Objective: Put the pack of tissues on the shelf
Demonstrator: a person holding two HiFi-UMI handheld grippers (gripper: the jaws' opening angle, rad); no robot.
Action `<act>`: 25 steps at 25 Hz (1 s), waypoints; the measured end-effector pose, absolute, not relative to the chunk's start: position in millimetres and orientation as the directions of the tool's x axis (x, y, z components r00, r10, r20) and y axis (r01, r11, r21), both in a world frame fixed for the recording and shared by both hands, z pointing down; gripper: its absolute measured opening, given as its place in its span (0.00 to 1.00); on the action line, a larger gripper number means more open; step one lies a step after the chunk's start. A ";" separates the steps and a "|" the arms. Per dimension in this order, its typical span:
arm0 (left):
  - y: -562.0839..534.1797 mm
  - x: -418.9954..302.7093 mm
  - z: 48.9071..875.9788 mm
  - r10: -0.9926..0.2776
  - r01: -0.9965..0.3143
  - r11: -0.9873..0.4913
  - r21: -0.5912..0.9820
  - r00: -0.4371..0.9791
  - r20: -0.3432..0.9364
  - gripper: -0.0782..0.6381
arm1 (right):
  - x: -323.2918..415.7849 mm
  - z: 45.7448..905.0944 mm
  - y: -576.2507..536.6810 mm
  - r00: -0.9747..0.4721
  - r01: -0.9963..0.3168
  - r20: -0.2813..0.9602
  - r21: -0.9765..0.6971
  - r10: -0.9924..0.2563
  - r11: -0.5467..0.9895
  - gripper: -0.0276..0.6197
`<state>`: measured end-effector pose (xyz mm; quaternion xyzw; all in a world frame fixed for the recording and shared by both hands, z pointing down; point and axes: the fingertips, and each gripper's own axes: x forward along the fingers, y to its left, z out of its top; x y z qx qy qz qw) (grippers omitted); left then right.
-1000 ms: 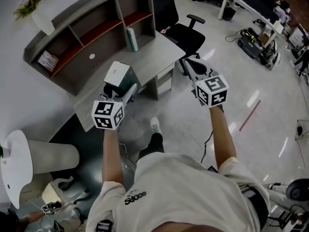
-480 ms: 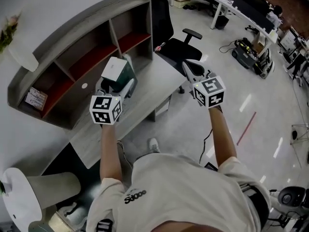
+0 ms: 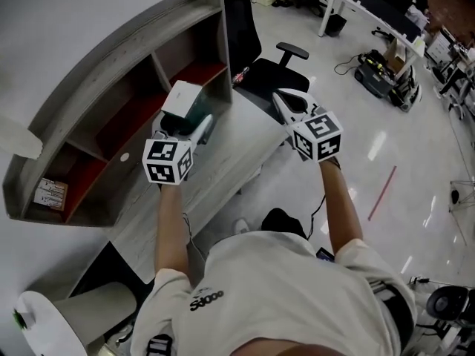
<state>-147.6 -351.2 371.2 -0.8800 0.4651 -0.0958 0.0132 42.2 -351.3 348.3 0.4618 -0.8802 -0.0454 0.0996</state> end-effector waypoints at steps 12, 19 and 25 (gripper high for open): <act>-509.8 -101.7 396.3 -0.838 -0.845 -0.529 -0.079 0.505 0.207 0.67 | 75.7 370.3 -501.7 -0.585 -0.795 0.146 0.092 -0.798 0.600 0.03; -605.9 -95.3 409.0 -0.884 -0.900 -0.425 -0.102 0.388 0.260 0.67 | 85.4 383.7 -590.5 -0.627 -0.759 0.164 0.093 -0.762 0.645 0.03; -656.7 -111.0 428.7 -0.921 -0.949 -0.302 -0.093 0.265 0.286 0.67 | 84.0 405.4 -636.7 -0.663 -0.723 0.200 0.081 -0.721 0.687 0.03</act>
